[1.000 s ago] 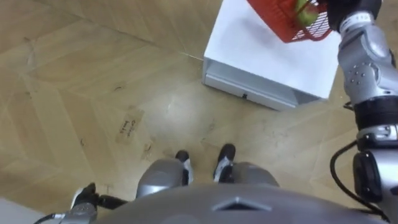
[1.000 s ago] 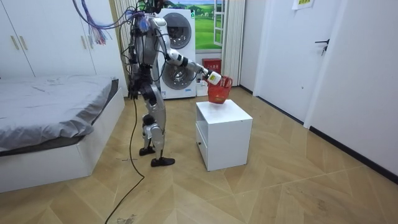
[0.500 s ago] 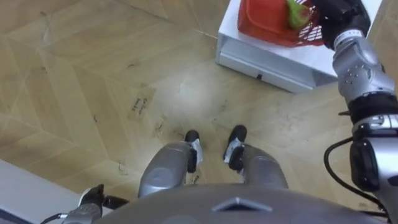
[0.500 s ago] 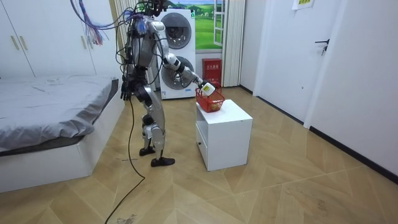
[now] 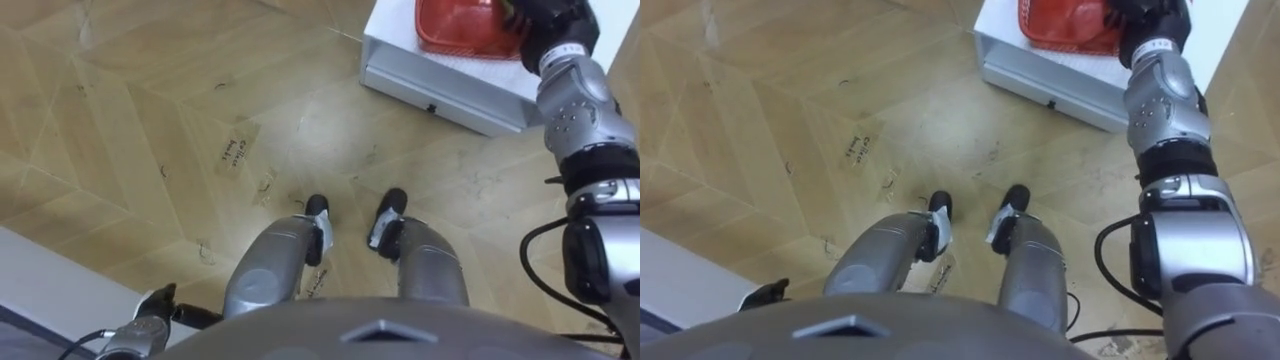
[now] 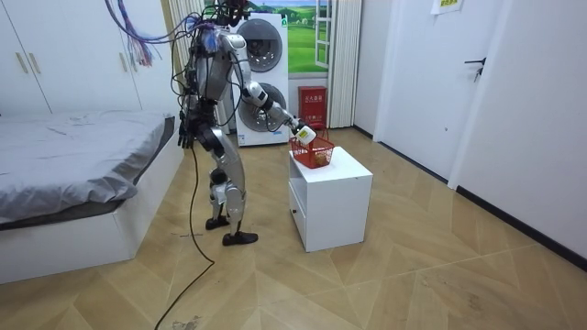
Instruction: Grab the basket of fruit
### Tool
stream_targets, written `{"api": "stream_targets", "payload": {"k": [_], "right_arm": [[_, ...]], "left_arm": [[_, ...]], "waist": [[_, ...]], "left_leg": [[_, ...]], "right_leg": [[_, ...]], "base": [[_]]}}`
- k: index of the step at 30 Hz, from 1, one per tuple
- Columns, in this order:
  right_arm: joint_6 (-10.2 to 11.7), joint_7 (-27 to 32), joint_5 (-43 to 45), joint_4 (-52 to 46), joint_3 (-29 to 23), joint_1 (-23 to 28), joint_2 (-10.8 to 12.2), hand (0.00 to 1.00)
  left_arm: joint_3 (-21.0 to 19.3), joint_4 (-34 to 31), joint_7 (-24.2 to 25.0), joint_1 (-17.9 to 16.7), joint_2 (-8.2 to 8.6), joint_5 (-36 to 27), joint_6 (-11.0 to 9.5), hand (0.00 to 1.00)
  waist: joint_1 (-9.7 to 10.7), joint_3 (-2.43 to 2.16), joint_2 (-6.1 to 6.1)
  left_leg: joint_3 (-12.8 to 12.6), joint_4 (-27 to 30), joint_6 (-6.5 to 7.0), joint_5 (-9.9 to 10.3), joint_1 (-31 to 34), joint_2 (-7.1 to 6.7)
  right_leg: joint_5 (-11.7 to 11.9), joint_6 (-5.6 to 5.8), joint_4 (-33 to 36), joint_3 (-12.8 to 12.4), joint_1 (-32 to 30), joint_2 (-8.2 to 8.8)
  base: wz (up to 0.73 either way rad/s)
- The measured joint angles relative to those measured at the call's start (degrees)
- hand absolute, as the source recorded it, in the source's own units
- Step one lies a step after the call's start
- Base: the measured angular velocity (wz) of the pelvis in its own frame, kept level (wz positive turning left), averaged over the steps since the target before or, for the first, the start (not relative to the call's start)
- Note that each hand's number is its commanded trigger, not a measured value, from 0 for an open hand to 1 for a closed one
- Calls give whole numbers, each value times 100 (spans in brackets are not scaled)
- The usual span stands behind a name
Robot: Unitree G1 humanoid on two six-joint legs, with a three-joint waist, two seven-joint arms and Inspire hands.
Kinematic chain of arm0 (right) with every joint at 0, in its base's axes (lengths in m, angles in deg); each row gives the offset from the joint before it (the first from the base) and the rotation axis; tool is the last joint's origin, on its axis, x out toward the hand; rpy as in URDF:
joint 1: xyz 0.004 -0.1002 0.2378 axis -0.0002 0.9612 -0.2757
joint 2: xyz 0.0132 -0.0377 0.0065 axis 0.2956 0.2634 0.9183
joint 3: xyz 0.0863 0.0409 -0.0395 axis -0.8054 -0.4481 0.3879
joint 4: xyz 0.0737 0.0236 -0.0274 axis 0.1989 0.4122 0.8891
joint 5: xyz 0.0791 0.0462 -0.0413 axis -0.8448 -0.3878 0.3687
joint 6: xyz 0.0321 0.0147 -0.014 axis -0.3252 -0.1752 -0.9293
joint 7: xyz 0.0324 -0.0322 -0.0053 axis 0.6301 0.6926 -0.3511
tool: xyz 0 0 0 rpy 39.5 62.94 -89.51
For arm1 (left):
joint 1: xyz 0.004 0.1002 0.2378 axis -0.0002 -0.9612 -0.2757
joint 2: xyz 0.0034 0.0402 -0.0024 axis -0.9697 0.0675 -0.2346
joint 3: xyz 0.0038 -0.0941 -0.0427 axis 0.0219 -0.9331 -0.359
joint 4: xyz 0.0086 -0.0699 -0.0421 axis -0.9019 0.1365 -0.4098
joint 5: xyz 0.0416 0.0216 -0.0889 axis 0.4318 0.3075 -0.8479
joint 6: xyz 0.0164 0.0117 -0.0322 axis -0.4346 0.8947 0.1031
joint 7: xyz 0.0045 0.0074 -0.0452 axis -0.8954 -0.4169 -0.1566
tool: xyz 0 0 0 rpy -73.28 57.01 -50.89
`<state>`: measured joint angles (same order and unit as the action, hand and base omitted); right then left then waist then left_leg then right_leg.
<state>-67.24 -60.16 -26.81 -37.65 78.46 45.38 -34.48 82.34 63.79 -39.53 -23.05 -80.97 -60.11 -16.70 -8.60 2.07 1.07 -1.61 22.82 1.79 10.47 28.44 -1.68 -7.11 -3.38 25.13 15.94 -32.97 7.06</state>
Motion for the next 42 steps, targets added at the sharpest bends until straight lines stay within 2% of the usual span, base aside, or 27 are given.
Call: {"api": "stream_targets", "payload": {"k": [9, 23, 31, 37, 40, 41, 42], "right_arm": [[38, 14, 29, 72, -8, -61, -33, 0], [26, 181, 17, 77, -14, -59, -45, 0], [-13, 178, -53, 63, -13, -60, -104, 0], [-11, 111, -225, 68, -13, -45, -136, 0], [-12, 49, -228, 62, -23, 4, -146, 0], [-11, 50, -240, 56, -39, 60, -154, 0], [-11, 61, -255, 56, -56, 107, -154, 0]], "left_arm": [[0, 3, -2, 24, -2, -6, -109, 0], [37, 3, 121, 23, -6, 2, -106, 0], [36, 9, 126, 40, -6, 1, -87, 0], [32, 61, 108, 38, -39, 1, -85, 0], [15, 60, 104, 36, -63, 7, -84, 0], [3, 60, 90, 31, -72, 5, -78, 0], [-7, 59, 75, 25, -71, 3, -76, 0]], "waist": [[48, 6, -9], [97, 12, -38], [104, -27, -129], [206, -40, -136], [247, -69, -161], [256, -112, -173], [265, -129, -172]], "left_leg": [[-7, 2, 0, 0, -5, -28], [-55, 72, -1, 0, -29, -11], [-81, 69, -1, 1, -71, -3], [-86, -155, 0, 1, -617, 70], [-83, -268, 0, 1, -816, 106], [-83, -323, 0, 1, -878, 116], [-86, -364, 0, 1, -959, 129]], "right_leg": [[-102, -15, 124, 38, -36, 71], [-114, -34, 176, 36, -16, 75], [-95, -28, 139, 18, 39, 61], [-16, 13, -247, 137, 689, -41], [51, 30, -426, 131, 918, -120], [69, 33, -468, 138, 981, -142], [91, 41, -555, 137, 1082, -170]], "base": [[2], [0], [-1], [2], [0], [-4], [-5]]}}
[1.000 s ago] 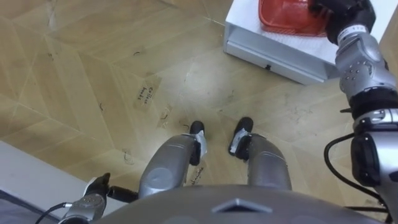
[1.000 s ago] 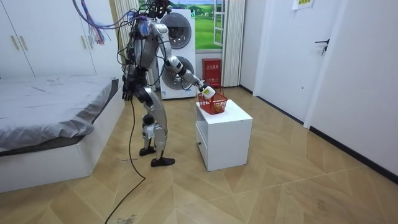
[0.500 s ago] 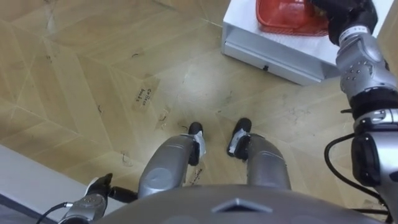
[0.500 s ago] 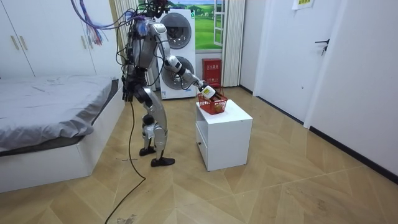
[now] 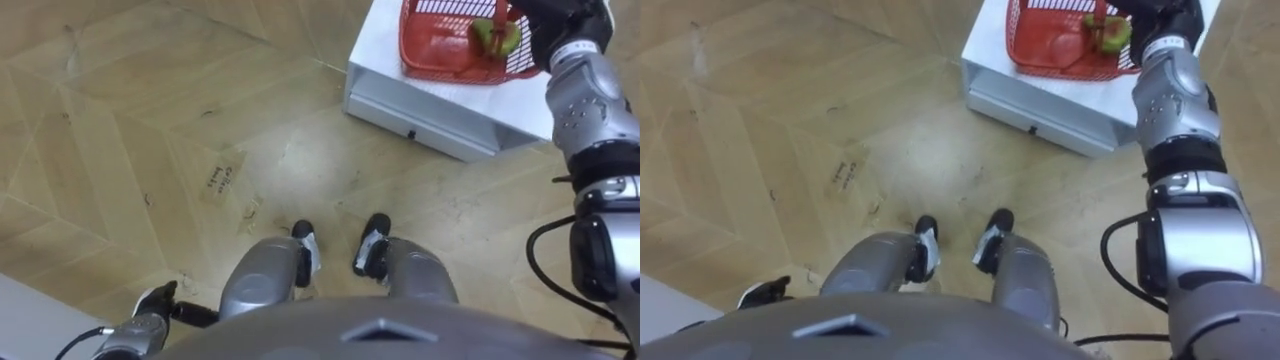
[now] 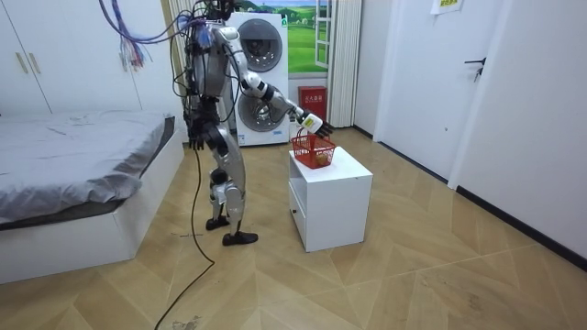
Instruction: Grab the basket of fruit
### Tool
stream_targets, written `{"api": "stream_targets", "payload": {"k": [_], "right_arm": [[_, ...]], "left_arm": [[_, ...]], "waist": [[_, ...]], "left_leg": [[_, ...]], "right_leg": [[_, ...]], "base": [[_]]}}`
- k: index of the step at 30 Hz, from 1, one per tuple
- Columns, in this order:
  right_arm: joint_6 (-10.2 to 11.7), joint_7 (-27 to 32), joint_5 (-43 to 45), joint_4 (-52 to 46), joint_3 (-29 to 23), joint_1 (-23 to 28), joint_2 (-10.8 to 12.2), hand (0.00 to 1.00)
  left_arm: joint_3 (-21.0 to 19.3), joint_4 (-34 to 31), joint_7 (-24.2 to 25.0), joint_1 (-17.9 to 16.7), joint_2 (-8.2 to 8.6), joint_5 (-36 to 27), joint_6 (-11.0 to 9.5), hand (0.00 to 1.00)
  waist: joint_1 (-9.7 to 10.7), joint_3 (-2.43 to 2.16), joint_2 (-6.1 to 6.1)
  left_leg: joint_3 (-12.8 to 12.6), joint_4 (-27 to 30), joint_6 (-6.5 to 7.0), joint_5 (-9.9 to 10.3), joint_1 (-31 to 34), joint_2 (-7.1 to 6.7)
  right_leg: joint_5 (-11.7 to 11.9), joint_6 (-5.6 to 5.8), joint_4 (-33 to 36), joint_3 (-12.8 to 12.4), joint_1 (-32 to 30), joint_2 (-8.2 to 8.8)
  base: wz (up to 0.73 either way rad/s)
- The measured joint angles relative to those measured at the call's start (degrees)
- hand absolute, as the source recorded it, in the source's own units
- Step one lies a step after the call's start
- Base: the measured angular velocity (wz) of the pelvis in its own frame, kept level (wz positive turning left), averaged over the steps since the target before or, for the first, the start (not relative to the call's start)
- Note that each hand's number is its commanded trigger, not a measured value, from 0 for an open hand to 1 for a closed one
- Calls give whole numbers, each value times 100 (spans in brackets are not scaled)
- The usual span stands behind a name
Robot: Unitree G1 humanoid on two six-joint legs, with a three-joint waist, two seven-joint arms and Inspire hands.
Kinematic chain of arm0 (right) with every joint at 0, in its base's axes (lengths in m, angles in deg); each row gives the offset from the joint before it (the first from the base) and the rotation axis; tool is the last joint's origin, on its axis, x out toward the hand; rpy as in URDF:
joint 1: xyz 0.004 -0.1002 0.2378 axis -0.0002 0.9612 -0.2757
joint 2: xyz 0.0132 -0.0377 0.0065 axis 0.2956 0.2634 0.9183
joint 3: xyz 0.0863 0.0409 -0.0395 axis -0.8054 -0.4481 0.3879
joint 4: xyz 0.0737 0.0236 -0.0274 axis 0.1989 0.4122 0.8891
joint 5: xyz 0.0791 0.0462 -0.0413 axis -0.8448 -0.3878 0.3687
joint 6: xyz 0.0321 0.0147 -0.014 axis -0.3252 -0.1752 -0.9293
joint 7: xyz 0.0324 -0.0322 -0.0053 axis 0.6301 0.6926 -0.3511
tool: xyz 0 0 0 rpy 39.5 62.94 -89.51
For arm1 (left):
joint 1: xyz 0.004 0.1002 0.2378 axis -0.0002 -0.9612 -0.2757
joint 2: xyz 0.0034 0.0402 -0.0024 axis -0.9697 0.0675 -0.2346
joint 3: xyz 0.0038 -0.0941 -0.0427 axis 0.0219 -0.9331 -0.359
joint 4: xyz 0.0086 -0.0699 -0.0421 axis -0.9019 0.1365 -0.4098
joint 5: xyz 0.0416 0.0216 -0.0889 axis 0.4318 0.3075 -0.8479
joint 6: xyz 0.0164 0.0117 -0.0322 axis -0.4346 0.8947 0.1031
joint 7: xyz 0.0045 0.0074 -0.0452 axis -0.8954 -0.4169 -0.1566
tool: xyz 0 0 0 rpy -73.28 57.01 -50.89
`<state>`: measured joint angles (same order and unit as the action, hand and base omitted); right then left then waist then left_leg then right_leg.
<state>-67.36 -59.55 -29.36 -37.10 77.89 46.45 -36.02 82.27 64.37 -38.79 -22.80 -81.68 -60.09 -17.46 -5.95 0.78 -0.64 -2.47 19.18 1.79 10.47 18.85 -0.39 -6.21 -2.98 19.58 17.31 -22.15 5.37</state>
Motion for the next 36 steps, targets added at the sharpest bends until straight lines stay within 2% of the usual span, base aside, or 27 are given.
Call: {"api": "stream_targets", "payload": {"k": [1, 3, 6, 8, 13, 16, 18, 22, 28, 31, 32, 34, 36], "right_arm": [[0, 3, -19, -3, -5, 36, 0, 0], [2, -6, -202, -13, -3, 214, -2, 0], [2, -12, -187, -52, -5, 417, -2, 0], [0, -14, -221, -242, -1, 571, -1, 0], [-7, -41, -330, -699, -45, 916, -12, 0], [-29, -67, -401, -1035, -300, 1147, -12, 0], [-32, -81, -430, -1358, -512, 1375, -14, 0], [-33, -56, -466, -1778, -634, 1766, -13, 0], [-43, -53, -309, -1767, -636, 2193, 2, 0], [-49, -43, -206, -1517, -632, 2554, 83, 0], [-103, -38, -178, -1416, -632, 2658, 125, 0], [-119, -42, -41, -1129, -632, 2789, 255, 0], [-118, -33, 346, -392, -583, 2902, 511, 0]], "left_arm": [[-5, -2, -4, -5, 0, 2, 0, 0], [-29, -76, -20, -65, -4, 1, 4, 0], [-62, -196, -32, -114, 8, 3, 12, 0], [-101, -194, -108, -114, 11, 1, 13, 0], [-266, -208, -279, -121, 17, 24, 17, 0], [-508, -330, -281, -229, 50, 45, -11, 0], [-689, -421, -332, -339, 45, 31, -17, 0], [-713, -461, -377, -350, 48, 30, 93, 0], [-814, -695, -378, -304, 80, 16, 65, 0], [-807, -853, -461, -318, 107, 0, 55, 0], [-811, -924, -528, -309, 130, 0, 44, 0], [-827, -1004, -646, -285, 171, 12, 44, 0], [-817, -999, -767, -187, 235, 12, 39, 0]], "waist": [[1, -6, -5], [31, -52, -26], [110, -72, -47], [104, -86, -97], [300, -86, -235], [430, -83, -272], [486, -101, -308], [569, -112, -328], [571, -107, -325], [591, -101, -322], [593, -84, -298], [614, -60, -264], [627, -55, -242]], "left_leg": [[-8, -34, 0, 0, -63, 5], [-24, -150, 0, 0, -272, 17], [-64, -270, -1, 0, -486, 25], [-184, -358, -1, -1, -593, 39], [-283, -399, -3, 1, -780, 73], [-287, -531, -14, 8, -997, 100], [-300, -660, -14, 8, -1153, 115], [-329, -779, -36, 21, -1365, 153], [-362, -837, -48, 28, -1556, 168], [-397, -853, -54, 33, -1681, 168], [-407, -873, -74, 57, -1704, 177], [-406, -919, -73, 65, -1752, 182], [-408, -963, -77, 86, -1824, 189]], "right_leg": [[9, 1, -35, -6, 59, -15], [9, 13, -123, -6, 244, -45], [1, 30, -190, -41, 407, -68], [-3, 35, -194, -182, 420, -104], [21, 38, -315, -302, 595, -181], [44, 52, -459, -304, 811, -228], [57, 58, -580, -293, 950, -258], [89, 62, -710, -317, 1161, -343], [81, 68, -731, -435, 1281, -369], [69, 85, -800, -441, 1431, -374], [68, 85, -800, -447, 1439, -390], [65, 84, -808, -462, 1475, -406], [60, 88, -845, -478, 1563, -444]], "base": [[-6], [-4], [-7], [-31], [-13], [-1], [-4], [-3], [-12], [-1], [0], [0], [0]]}}
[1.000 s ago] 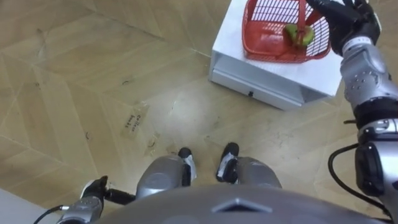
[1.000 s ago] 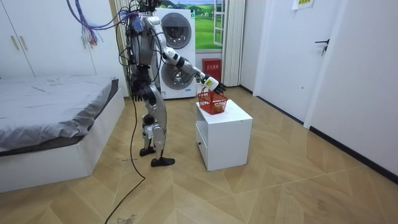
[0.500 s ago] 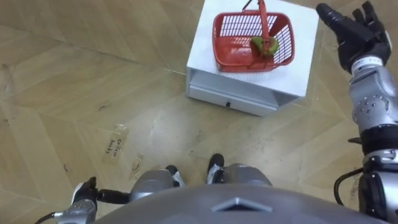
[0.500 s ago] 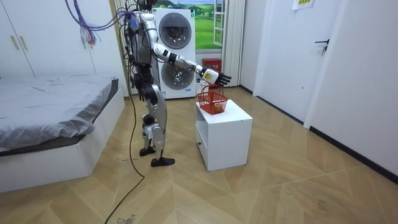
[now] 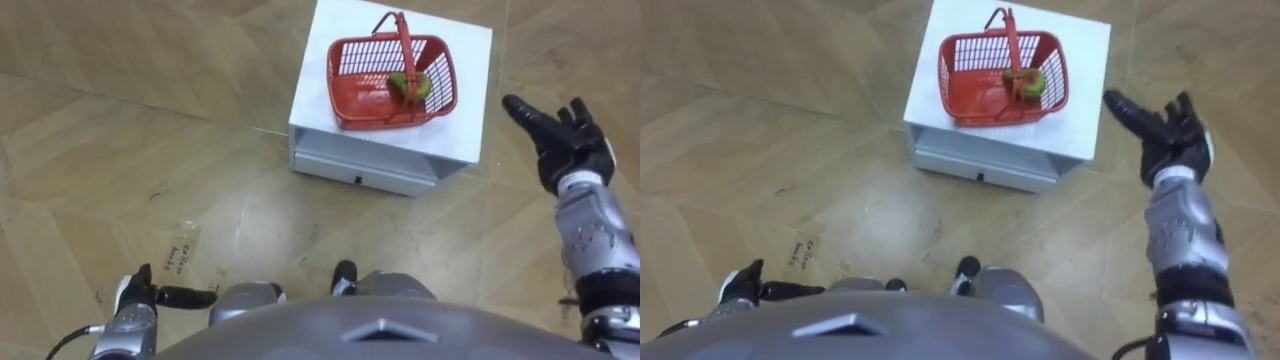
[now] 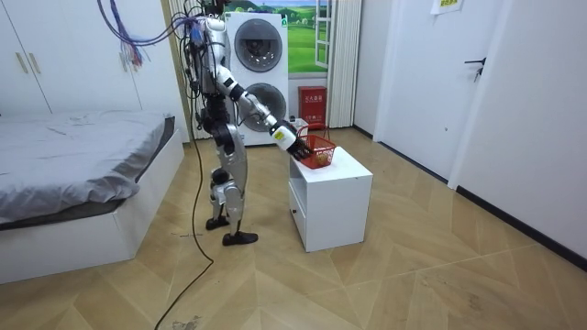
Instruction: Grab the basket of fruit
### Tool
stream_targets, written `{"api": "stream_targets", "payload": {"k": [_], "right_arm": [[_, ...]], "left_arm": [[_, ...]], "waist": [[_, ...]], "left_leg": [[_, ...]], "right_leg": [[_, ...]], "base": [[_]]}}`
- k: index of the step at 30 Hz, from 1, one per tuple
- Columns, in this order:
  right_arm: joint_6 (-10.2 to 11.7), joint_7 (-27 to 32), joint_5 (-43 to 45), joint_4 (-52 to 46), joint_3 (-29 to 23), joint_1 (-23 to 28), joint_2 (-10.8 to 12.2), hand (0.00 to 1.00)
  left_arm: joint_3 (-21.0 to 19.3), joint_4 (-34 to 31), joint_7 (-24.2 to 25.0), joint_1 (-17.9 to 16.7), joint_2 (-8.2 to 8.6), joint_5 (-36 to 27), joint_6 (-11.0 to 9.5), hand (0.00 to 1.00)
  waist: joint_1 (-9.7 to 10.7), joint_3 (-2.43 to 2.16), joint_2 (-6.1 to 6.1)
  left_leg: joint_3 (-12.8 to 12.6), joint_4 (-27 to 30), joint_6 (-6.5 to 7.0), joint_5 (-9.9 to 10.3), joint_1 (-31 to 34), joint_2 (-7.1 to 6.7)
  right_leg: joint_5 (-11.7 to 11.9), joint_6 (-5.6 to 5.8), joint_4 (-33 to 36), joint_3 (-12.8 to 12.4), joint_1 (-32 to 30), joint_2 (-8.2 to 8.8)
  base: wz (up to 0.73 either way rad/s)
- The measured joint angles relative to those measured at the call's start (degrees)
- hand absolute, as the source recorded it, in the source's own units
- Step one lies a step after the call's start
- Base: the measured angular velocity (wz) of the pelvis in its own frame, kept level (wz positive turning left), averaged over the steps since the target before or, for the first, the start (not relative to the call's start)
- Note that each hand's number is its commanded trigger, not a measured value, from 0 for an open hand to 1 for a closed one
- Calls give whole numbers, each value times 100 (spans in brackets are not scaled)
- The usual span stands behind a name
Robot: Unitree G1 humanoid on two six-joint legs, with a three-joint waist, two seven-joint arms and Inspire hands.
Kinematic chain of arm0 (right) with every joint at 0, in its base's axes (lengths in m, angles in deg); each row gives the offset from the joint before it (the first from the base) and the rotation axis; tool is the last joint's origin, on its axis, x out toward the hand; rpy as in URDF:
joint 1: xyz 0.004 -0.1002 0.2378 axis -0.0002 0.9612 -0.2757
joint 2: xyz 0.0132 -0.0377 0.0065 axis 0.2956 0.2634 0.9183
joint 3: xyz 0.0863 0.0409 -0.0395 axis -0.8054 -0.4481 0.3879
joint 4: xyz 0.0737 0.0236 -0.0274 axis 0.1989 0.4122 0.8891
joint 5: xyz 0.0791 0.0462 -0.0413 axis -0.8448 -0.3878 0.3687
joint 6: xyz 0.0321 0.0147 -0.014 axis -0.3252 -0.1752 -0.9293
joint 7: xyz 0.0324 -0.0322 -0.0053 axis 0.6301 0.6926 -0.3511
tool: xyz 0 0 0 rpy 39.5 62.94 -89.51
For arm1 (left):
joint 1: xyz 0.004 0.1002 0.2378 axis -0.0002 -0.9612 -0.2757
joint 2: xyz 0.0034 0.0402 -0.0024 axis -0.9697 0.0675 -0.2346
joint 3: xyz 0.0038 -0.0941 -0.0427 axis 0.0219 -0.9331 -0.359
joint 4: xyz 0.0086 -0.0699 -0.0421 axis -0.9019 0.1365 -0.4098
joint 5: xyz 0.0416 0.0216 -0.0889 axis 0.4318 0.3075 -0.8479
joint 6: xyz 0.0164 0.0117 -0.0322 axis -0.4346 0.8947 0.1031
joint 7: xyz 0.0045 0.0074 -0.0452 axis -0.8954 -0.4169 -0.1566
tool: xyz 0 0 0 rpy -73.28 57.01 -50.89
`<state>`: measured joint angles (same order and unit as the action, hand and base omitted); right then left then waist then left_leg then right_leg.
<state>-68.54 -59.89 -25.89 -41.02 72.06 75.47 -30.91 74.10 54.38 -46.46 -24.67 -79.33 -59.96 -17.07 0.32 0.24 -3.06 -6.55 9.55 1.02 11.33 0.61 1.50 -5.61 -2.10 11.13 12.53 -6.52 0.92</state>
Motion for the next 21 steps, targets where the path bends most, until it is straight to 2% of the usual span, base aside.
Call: {"api": "stream_targets", "payload": {"k": [1, 2, 6, 9, 15, 21], "right_arm": [[-5, -3, 55, 183, 44, 38, 47, 0], [-11, -22, 182, 533, 131, 134, 148, 0], [-12, -129, 901, 1809, 200, 204, 408, 0], [10, -204, 1622, 2278, 192, 281, 531, 0], [32, -261, 2574, 2647, 245, 420, 613, 0], [39, -256, 2798, 2936, 242, 418, 623, 0]], "left_arm": [[7, 0, -3, 5, 14, -7, -17, 0], [6, -2, -24, 5, 62, -7, -83, 0], [-7, 125, -100, 32, 212, 7, -241, 0], [-19, 228, -86, 29, 278, 6, -335, 0], [-34, 409, -78, -20, 306, 7, -387, 0], [-236, 621, -65, -52, 337, 6, -404, 0]], "waist": [[0, 4, 10], [-3, -13, 37], [24, 6, 113], [94, 18, 130], [81, 8, 107], [73, 11, 113]], "left_leg": [[-1, -6, -3, 5, -28, 2], [-1, -8, -12, 11, -52, 16], [-57, -22, -34, 25, -162, 9], [-58, -96, -41, 28, -279, 16], [-133, -120, -66, 46, -411, 42], [-132, -120, -66, 46, -438, 45]], "right_leg": [[0, 0, -21, -2, 37, 0], [-1, -2, -40, -16, 65, -13], [-19, -17, -60, -71, 152, -50], [-59, -18, -56, -106, 227, -79], [-84, -28, -53, -186, 274, -112], [-86, -31, -59, -252, 286, -130]], "base": [[0], [-5], [-8], [-2], [-8], [-3]]}}
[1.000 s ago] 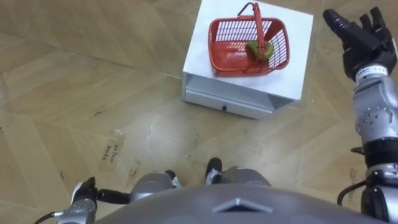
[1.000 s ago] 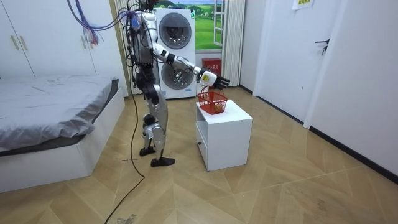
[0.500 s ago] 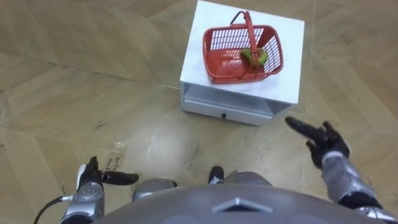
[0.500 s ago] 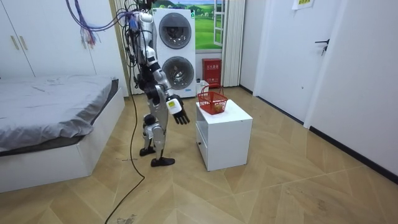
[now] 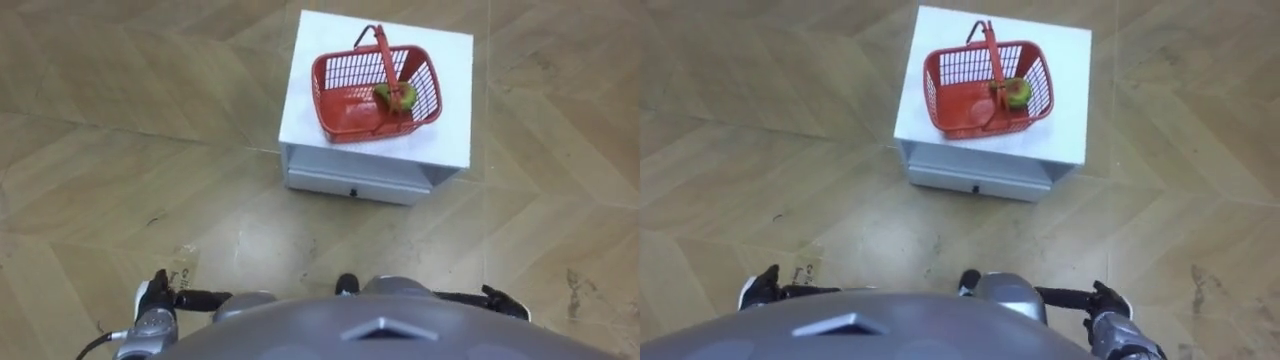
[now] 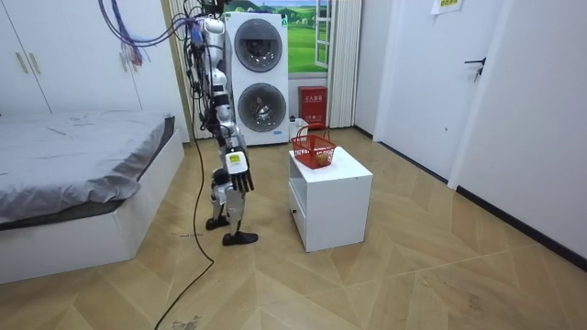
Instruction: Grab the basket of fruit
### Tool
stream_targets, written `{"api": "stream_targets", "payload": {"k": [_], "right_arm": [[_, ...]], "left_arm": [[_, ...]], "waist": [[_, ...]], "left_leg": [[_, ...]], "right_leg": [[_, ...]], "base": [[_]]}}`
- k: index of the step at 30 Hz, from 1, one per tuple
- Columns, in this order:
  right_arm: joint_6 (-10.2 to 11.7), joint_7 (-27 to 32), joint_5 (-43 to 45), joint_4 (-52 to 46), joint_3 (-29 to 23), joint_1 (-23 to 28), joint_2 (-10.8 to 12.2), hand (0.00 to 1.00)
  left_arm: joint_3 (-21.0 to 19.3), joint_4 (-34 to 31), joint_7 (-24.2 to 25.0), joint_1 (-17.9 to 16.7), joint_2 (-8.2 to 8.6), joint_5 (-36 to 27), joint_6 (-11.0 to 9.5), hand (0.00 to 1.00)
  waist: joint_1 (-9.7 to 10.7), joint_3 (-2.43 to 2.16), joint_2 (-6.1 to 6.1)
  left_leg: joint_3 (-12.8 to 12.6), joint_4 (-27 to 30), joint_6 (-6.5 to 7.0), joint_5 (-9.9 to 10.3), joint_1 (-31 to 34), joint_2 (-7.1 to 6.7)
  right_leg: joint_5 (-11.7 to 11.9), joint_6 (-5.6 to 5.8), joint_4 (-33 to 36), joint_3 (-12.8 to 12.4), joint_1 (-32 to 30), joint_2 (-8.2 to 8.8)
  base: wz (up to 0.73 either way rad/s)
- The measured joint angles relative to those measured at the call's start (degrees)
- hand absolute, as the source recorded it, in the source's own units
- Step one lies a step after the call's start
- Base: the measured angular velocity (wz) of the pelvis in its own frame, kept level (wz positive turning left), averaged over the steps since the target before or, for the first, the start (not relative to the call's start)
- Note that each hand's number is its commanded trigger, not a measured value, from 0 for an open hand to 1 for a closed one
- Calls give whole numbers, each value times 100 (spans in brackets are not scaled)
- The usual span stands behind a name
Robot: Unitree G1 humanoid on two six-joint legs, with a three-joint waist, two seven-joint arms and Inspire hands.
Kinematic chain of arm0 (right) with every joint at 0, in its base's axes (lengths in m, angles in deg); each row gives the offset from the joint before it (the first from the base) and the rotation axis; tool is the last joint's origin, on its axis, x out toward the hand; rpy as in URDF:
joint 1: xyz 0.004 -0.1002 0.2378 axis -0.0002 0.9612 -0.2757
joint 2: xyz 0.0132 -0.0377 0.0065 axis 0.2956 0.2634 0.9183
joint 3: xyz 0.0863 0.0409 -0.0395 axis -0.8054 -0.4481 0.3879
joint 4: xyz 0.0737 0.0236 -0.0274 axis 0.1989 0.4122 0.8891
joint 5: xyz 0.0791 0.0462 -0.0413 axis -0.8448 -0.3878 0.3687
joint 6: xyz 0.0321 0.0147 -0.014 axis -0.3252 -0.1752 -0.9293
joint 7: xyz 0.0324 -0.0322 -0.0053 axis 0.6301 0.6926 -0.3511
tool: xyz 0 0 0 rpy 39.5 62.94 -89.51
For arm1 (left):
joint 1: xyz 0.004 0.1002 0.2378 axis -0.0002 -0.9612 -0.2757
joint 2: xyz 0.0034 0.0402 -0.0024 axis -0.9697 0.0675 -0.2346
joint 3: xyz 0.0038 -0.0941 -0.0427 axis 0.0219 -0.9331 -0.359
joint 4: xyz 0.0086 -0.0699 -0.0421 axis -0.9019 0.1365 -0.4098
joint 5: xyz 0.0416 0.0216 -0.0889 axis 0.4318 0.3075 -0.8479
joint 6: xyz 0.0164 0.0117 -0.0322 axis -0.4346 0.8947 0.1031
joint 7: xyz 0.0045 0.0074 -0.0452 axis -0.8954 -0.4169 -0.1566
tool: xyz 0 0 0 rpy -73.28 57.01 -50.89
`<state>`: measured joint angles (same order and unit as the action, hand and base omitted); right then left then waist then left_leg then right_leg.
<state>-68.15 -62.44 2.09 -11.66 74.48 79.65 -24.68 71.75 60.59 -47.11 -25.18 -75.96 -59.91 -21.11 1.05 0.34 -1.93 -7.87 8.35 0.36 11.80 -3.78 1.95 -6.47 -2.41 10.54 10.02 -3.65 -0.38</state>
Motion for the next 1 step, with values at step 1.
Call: {"api": "stream_targets", "payload": {"k": [1], "right_arm": [[-1, 2, 10, 15, 0, 2, 0, 0]], "left_arm": [[-8, 12, 0, -3, 0, 0, 0, 0]], "waist": [[1, 7, 14]], "left_leg": [[0, -1, 0, 0, 0, 2]], "right_leg": [[0, 0, 0, -1, 0, 0]], "base": [[0]]}}
